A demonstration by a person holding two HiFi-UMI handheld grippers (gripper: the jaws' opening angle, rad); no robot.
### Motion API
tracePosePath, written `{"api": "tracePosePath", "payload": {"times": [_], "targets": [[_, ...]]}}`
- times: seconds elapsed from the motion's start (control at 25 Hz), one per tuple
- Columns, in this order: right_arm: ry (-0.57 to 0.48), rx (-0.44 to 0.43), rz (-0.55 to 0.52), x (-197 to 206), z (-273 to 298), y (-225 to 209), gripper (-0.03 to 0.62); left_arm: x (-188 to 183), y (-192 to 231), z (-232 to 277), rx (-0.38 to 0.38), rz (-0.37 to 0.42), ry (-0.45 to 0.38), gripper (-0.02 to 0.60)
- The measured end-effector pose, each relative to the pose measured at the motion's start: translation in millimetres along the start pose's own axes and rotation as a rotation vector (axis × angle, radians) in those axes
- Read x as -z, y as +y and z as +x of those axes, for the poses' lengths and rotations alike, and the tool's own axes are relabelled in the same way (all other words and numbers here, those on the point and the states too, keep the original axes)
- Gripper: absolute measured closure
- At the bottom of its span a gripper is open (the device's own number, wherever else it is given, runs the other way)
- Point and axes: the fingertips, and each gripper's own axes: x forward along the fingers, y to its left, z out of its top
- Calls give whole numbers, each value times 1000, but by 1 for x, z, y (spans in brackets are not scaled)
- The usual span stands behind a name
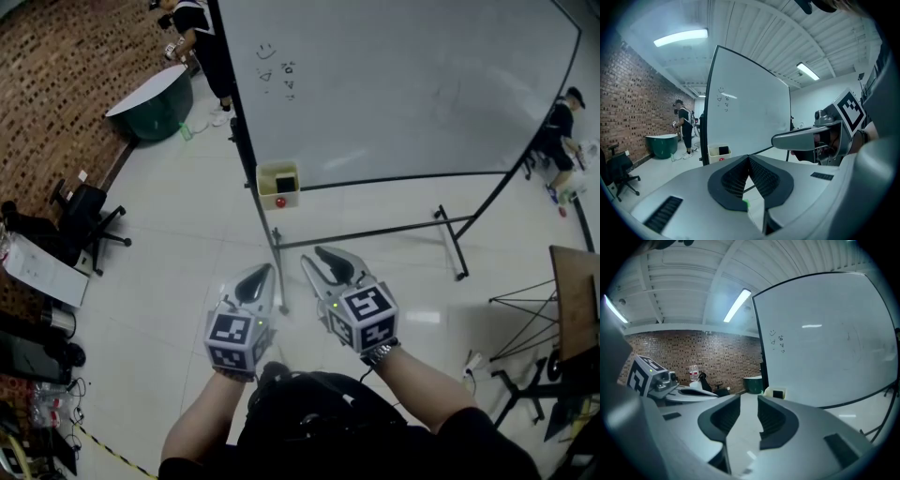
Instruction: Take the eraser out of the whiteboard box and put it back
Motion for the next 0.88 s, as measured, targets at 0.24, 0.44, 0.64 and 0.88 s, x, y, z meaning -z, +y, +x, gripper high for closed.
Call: {"api": "tracePosePath", "payload": {"times": [0.24,0.44,0.64,0.88], "targets": [[12,43,4,-1,30,-16,428,-1,21,24,26,-2,-1,584],[40,93,6,-2,69,-34,402,-4,52,50,56,-12,0,584],[64,143,21,-3,115,-51,372,-8,89,79,86,-12,13,584],[95,219,33,-3,165,-76,345,-13,124,111,129,-2,32,584]]}}
